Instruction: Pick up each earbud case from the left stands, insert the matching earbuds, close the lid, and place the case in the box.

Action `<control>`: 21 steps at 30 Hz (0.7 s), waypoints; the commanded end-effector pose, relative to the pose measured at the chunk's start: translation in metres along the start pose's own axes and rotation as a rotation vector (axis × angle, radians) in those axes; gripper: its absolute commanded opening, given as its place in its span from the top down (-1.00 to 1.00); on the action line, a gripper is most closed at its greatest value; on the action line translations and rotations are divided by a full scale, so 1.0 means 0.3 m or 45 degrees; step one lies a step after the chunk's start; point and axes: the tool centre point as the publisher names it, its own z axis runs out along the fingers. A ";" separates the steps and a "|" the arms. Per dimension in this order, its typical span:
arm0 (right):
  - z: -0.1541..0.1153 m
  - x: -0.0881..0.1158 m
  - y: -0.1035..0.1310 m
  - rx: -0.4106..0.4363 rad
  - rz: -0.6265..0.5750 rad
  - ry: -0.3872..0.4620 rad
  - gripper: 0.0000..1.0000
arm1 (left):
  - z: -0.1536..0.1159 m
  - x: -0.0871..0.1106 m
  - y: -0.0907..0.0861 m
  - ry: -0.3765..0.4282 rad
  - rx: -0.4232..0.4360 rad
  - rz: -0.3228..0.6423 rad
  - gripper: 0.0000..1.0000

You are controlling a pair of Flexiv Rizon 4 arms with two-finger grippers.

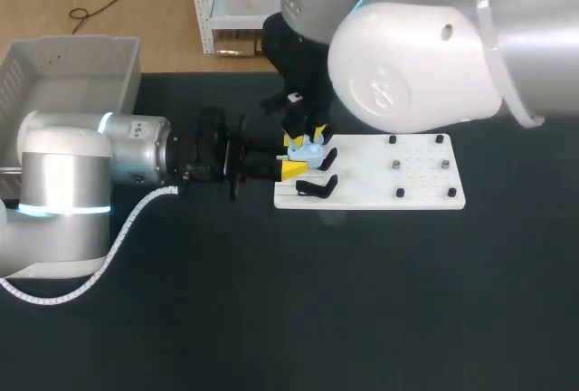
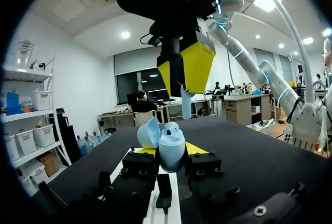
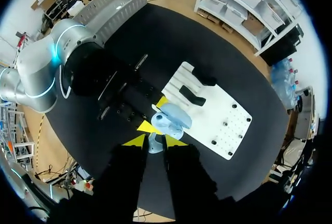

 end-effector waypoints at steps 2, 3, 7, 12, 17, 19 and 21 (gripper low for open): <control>0.015 0.001 0.002 0.016 0.002 -0.032 1.00 | -0.002 0.001 -0.001 -0.001 0.000 0.001 1.00; 0.018 0.001 0.001 0.024 0.002 -0.045 1.00 | -0.002 0.001 -0.001 -0.001 0.000 0.001 1.00; 0.023 -0.001 -0.003 0.034 0.002 -0.076 1.00 | -0.002 0.001 -0.001 -0.001 0.000 0.001 1.00; 0.026 -0.006 0.001 0.043 -0.011 -0.090 1.00 | -0.002 0.001 -0.001 -0.001 0.000 0.001 1.00; 0.035 -0.012 -0.001 0.049 -0.015 -0.092 1.00 | -0.002 0.001 -0.001 -0.001 0.000 0.001 1.00; 0.037 -0.016 -0.006 0.054 -0.013 -0.099 1.00 | -0.002 0.001 -0.001 -0.001 0.000 0.001 1.00; 0.036 -0.019 -0.012 0.056 -0.007 -0.113 1.00 | -0.002 0.001 -0.001 -0.001 0.000 0.001 1.00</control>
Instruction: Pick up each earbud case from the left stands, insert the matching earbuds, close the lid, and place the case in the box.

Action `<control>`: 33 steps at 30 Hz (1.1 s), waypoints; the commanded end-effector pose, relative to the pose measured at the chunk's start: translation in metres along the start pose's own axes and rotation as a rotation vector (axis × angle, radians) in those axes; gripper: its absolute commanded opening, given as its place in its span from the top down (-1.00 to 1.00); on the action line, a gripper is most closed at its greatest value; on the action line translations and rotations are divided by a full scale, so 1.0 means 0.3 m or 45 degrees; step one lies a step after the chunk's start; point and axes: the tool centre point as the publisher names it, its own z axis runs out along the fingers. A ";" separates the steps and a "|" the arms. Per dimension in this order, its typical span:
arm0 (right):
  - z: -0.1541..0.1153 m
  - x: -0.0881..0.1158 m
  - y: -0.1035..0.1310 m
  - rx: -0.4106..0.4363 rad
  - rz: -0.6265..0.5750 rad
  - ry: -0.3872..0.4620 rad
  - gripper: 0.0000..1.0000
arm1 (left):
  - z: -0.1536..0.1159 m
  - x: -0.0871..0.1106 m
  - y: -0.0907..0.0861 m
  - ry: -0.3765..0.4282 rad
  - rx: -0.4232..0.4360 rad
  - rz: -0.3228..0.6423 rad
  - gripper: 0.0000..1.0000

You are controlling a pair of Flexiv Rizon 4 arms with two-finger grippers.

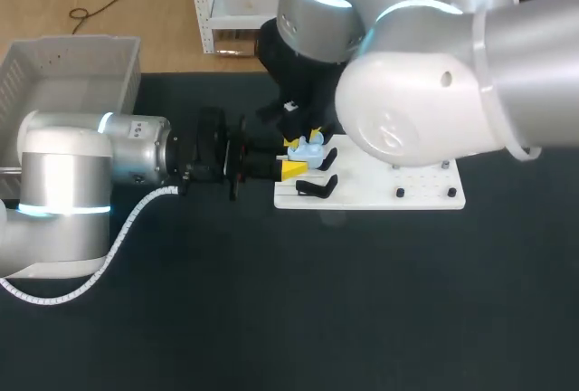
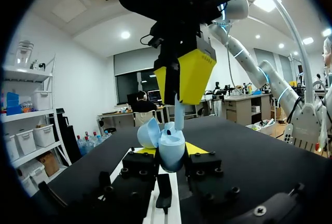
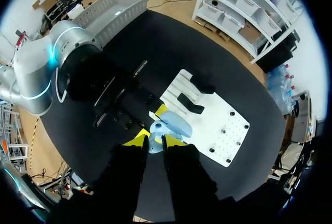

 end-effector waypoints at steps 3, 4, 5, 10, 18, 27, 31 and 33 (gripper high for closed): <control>0.003 0.000 -0.010 0.013 0.009 -0.036 1.00 | -0.002 0.001 -0.001 -0.001 0.000 0.001 1.00; 0.005 -0.002 -0.010 0.014 0.009 -0.038 1.00 | -0.002 0.001 -0.001 -0.001 0.000 0.001 1.00; 0.008 -0.003 -0.011 0.015 0.009 -0.038 1.00 | -0.002 0.001 -0.001 -0.001 0.000 0.001 1.00; 0.020 -0.004 -0.011 0.018 0.006 -0.032 1.00 | -0.002 0.001 -0.001 -0.001 0.000 0.001 1.00; 0.026 0.002 -0.004 0.014 0.004 -0.022 1.00 | -0.002 0.001 -0.001 -0.001 0.000 0.001 1.00; 0.036 0.002 -0.006 0.012 0.009 -0.017 1.00 | -0.002 0.001 -0.001 -0.001 0.000 0.001 1.00; 0.039 0.000 -0.006 0.015 0.009 -0.020 1.00 | -0.002 0.001 -0.001 -0.001 0.000 0.001 1.00; 0.041 -0.003 -0.005 0.016 0.010 -0.023 1.00 | -0.002 0.001 -0.001 -0.001 0.000 0.001 1.00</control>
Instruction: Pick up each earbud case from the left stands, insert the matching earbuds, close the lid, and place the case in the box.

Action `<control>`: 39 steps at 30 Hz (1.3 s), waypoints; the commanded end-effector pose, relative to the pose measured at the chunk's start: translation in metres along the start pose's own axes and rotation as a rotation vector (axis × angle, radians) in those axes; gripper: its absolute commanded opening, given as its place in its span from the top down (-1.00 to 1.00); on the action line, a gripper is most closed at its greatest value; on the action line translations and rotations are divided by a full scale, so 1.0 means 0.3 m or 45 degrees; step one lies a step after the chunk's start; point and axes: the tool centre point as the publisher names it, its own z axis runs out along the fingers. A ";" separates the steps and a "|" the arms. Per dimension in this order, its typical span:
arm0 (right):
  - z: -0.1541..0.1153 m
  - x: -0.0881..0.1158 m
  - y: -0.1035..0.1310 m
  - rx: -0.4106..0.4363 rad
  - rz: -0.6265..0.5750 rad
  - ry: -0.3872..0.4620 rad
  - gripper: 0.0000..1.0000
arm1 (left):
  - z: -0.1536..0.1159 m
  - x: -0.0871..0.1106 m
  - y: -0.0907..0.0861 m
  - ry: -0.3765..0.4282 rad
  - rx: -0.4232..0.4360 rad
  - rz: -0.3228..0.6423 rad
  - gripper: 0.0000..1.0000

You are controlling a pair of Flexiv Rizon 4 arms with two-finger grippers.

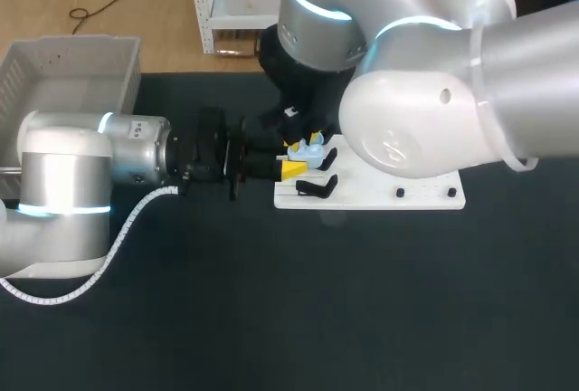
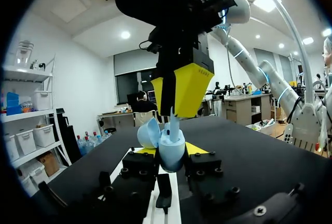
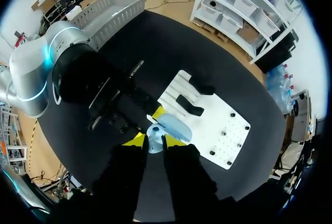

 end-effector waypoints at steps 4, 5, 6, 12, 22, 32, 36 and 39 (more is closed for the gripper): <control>0.012 -0.008 0.003 0.009 0.005 -0.012 1.00 | -0.002 0.001 -0.001 -0.001 0.000 0.001 1.00; 0.013 -0.008 0.002 0.010 0.006 -0.013 1.00 | -0.002 0.001 -0.001 -0.001 0.000 0.001 1.00; 0.014 -0.009 0.002 0.010 0.007 -0.014 1.00 | -0.002 0.001 -0.001 -0.001 0.000 0.001 1.00; 0.022 -0.012 0.001 0.015 0.008 -0.011 1.00 | -0.002 0.001 -0.001 -0.001 0.000 0.001 1.00; 0.038 -0.020 -0.001 0.030 0.001 0.009 1.00 | -0.002 0.001 -0.001 -0.001 0.000 0.001 1.00; 0.039 -0.021 0.005 0.035 -0.008 0.028 -0.74 | -0.002 0.001 -0.001 -0.001 0.000 0.001 1.00; 0.006 -0.010 0.014 0.032 -0.013 0.020 -1.00 | -0.002 0.001 -0.001 -0.001 0.000 0.001 1.00; -0.022 -0.003 0.016 0.027 -0.014 0.009 -1.00 | -0.002 0.001 -0.001 -0.001 0.000 0.001 1.00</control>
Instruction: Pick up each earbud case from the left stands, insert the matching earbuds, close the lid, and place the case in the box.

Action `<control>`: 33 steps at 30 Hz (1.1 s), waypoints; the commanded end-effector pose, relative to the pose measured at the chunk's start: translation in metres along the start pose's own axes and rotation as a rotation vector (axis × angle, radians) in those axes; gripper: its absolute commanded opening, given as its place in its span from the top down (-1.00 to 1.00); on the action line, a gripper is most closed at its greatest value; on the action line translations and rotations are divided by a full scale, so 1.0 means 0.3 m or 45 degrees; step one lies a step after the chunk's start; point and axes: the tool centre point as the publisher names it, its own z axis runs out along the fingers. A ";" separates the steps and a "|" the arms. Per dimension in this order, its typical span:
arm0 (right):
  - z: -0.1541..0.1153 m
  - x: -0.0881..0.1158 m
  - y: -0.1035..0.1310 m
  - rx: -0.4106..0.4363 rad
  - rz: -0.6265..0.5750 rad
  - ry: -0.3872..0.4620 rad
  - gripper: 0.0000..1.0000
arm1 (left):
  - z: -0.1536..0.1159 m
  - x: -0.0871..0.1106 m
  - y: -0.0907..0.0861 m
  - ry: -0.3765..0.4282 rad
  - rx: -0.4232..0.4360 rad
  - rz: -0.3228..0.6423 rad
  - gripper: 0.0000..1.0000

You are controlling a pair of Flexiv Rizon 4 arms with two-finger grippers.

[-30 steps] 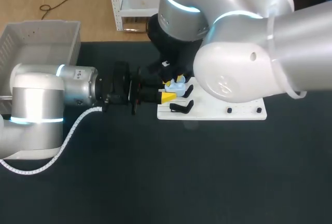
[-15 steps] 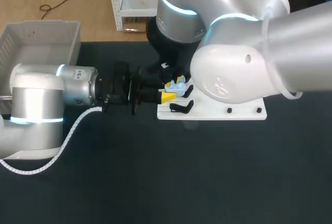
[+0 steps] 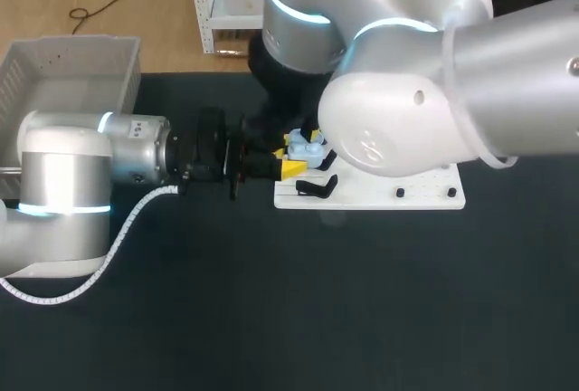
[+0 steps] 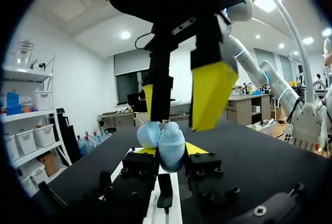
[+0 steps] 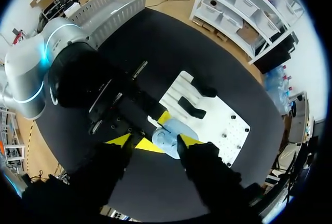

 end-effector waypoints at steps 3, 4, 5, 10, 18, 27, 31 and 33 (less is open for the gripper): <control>-0.069 0.025 -0.010 -0.003 0.009 -0.046 -1.00 | -0.001 0.000 -0.005 -0.001 0.001 0.001 1.00; -0.077 0.025 -0.015 -0.006 0.018 -0.055 -1.00 | -0.001 0.000 -0.005 -0.001 0.001 0.001 1.00; -0.089 0.022 -0.029 -0.016 0.042 -0.073 -1.00 | -0.001 0.000 -0.005 -0.001 0.001 0.001 1.00; -0.096 -0.014 -0.122 -0.060 0.223 -0.159 -1.00 | -0.001 0.000 -0.005 -0.001 0.001 0.001 1.00; -0.023 -0.069 -0.278 -0.072 0.529 -0.221 -1.00 | -0.001 0.000 -0.005 -0.001 0.001 0.001 1.00; 0.073 -0.088 -0.302 -0.079 0.555 -0.118 -1.00 | -0.001 0.000 -0.005 -0.001 0.001 0.001 1.00; 0.088 -0.064 -0.289 -0.079 0.542 -0.078 -1.00 | -0.001 0.000 -0.005 -0.001 0.001 0.001 1.00; 0.085 -0.048 -0.283 -0.081 0.535 -0.052 -1.00 | -0.001 0.000 -0.005 -0.001 0.001 0.001 1.00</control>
